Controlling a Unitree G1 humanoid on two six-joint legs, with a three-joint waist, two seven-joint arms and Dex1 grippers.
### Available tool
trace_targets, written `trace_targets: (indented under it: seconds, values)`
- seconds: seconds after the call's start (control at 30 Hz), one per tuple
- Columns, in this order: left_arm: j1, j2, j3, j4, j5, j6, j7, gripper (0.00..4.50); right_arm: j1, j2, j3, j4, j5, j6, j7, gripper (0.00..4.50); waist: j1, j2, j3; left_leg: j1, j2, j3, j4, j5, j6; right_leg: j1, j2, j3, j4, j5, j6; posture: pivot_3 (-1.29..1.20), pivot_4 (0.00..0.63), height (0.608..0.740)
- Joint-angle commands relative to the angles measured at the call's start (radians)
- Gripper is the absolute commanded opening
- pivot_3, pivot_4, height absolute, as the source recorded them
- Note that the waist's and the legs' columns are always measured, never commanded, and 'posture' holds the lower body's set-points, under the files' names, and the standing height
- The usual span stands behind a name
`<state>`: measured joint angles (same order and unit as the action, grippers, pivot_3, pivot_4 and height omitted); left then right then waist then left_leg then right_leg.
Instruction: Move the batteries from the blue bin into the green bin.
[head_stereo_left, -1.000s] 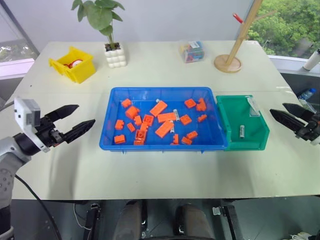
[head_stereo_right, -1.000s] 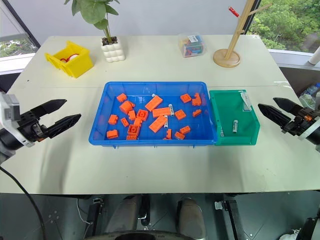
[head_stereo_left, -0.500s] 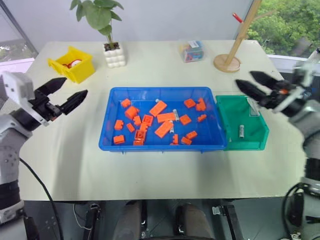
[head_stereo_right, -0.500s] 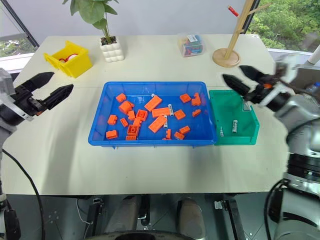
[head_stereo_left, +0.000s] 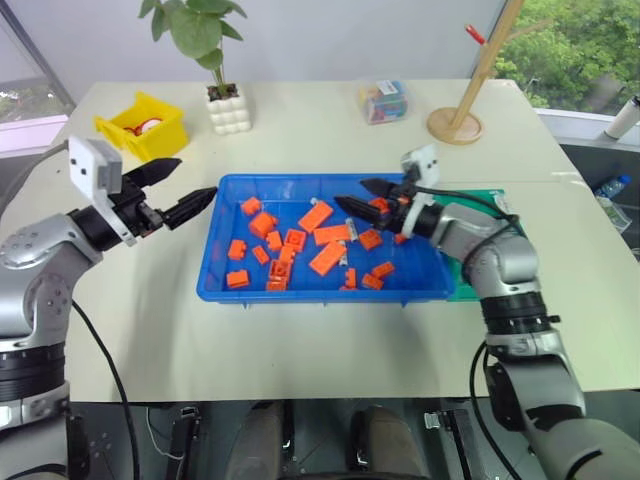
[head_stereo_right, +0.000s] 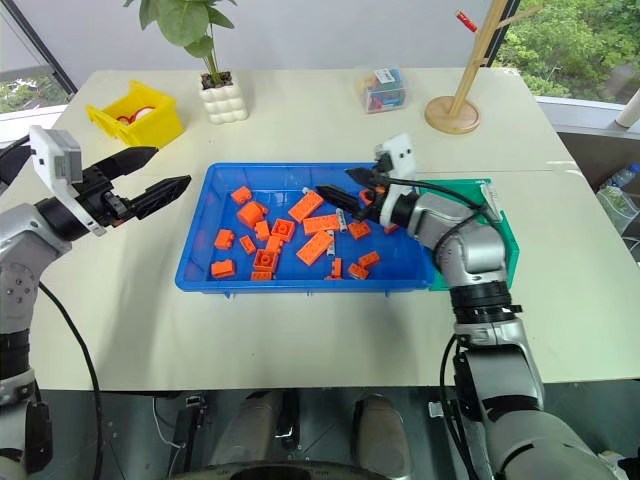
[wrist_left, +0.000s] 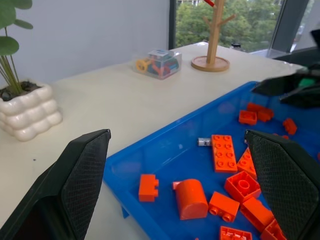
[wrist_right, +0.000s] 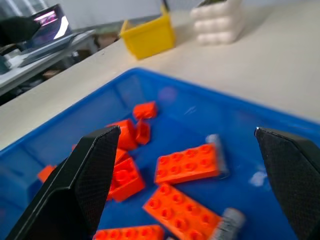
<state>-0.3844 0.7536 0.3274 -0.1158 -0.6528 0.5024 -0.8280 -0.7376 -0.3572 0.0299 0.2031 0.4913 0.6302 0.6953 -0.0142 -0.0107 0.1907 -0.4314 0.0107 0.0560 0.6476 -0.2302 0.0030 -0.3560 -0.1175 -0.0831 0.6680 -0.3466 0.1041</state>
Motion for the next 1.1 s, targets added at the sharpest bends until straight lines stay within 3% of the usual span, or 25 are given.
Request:
trace_targets:
  seconds: [0.03,0.53,0.77,1.1]
  values:
    - [0.034,0.022,0.014,-0.073,-0.049,0.035,-0.043,4.5,-0.069,0.029,0.024,0.046,-0.039,-0.001,0.001,4.43,-0.001,0.0,0.0,0.0,0.0,0.0,0.0,0.0,0.0,0.0,0.0,0.0,0.0,0.0,0.0,0.0,0.15,0.739]
    - [0.143,0.0,0.012,-0.188,-0.097,0.073,-0.061,4.5,-0.199,0.077,0.145,0.316,-0.213,-0.003,0.077,4.43,-0.003,0.0,0.0,0.0,0.0,0.0,0.0,0.0,0.0,-0.001,0.0,0.001,0.001,0.0,0.0,0.0,0.15,0.739]
    - [0.145,-0.021,0.014,-0.196,-0.088,0.057,-0.045,4.5,-0.268,0.11,0.11,0.488,-0.261,-0.078,0.062,4.43,-0.005,0.0,0.0,0.0,0.0,0.0,0.0,0.0,0.0,-0.001,0.0,0.001,0.001,0.0,0.0,0.0,0.15,0.739]
    - [0.163,-0.043,0.018,-0.213,-0.076,0.03,-0.01,4.5,-0.325,0.151,0.061,0.579,-0.296,-0.165,0.028,4.43,-0.005,0.0,0.0,0.0,0.0,0.0,0.0,0.0,0.0,-0.001,0.0,0.001,0.001,0.0,0.0,0.0,0.15,0.739]
